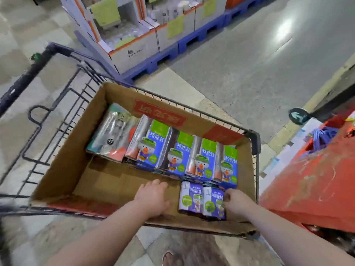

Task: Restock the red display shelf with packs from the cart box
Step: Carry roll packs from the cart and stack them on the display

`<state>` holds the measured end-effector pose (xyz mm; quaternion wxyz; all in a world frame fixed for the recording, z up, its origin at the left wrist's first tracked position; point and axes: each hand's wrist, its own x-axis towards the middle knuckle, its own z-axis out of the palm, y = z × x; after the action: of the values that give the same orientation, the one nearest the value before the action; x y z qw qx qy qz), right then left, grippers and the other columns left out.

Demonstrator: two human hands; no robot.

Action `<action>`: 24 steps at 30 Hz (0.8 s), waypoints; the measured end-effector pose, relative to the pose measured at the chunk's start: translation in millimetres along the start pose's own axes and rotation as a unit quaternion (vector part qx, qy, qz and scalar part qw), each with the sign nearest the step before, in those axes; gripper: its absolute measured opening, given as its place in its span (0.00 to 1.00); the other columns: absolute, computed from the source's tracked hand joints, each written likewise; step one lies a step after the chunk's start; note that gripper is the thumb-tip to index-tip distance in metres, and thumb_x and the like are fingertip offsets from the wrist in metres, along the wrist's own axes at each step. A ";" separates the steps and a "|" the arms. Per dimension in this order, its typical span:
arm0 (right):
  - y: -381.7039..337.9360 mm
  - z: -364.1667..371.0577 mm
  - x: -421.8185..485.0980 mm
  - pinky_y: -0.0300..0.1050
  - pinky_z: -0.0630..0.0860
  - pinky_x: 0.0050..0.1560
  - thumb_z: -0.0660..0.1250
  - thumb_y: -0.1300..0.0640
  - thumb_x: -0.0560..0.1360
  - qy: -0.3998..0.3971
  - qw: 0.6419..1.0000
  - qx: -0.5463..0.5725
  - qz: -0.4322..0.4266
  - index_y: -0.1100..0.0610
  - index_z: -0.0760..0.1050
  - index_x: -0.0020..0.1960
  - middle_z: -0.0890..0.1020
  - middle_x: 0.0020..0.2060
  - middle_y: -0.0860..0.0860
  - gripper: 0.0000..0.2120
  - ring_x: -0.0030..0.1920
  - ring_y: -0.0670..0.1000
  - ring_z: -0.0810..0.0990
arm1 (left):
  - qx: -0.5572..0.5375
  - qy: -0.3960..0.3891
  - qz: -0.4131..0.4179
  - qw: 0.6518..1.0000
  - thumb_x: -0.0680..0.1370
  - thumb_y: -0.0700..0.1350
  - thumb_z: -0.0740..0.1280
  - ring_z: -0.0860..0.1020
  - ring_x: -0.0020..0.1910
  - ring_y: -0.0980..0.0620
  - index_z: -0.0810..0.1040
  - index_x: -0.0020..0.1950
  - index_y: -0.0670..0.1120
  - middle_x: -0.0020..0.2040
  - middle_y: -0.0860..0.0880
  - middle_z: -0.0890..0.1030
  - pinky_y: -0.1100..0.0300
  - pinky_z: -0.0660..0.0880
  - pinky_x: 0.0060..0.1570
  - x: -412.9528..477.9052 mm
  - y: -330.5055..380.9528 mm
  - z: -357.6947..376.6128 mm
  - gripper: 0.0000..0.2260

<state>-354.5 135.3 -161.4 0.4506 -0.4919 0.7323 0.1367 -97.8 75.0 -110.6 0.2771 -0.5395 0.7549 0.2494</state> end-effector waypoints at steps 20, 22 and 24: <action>20.6 73.6 116.6 0.46 0.74 0.60 0.72 0.53 0.71 -0.133 0.931 0.271 0.205 0.63 0.66 0.66 0.77 0.61 0.59 0.28 0.60 0.58 0.77 | -0.134 -0.261 -0.088 0.952 0.77 0.56 0.64 0.70 0.69 0.47 0.63 0.74 0.48 0.71 0.45 0.70 0.59 0.67 0.64 123.1 21.0 67.1 0.28; 16.4 81.3 122.2 0.49 0.73 0.63 0.73 0.53 0.68 -0.120 0.913 0.309 0.237 0.62 0.63 0.69 0.74 0.64 0.58 0.35 0.63 0.58 0.75 | -0.163 -0.263 -0.099 0.946 0.77 0.58 0.64 0.71 0.68 0.47 0.63 0.74 0.50 0.71 0.45 0.71 0.59 0.68 0.64 131.7 21.9 70.7 0.28; 9.8 83.3 124.7 0.49 0.71 0.66 0.74 0.49 0.67 -0.110 0.905 0.306 0.273 0.60 0.59 0.73 0.69 0.68 0.58 0.41 0.67 0.59 0.71 | -0.179 -0.272 -0.123 0.938 0.77 0.59 0.64 0.71 0.68 0.47 0.61 0.76 0.49 0.71 0.45 0.70 0.59 0.68 0.63 138.3 24.3 73.8 0.31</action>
<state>-332.7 119.1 -309.2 0.6019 -0.0922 0.7894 0.0772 -146.5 38.4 -257.0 0.3990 -0.5802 0.5218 0.4816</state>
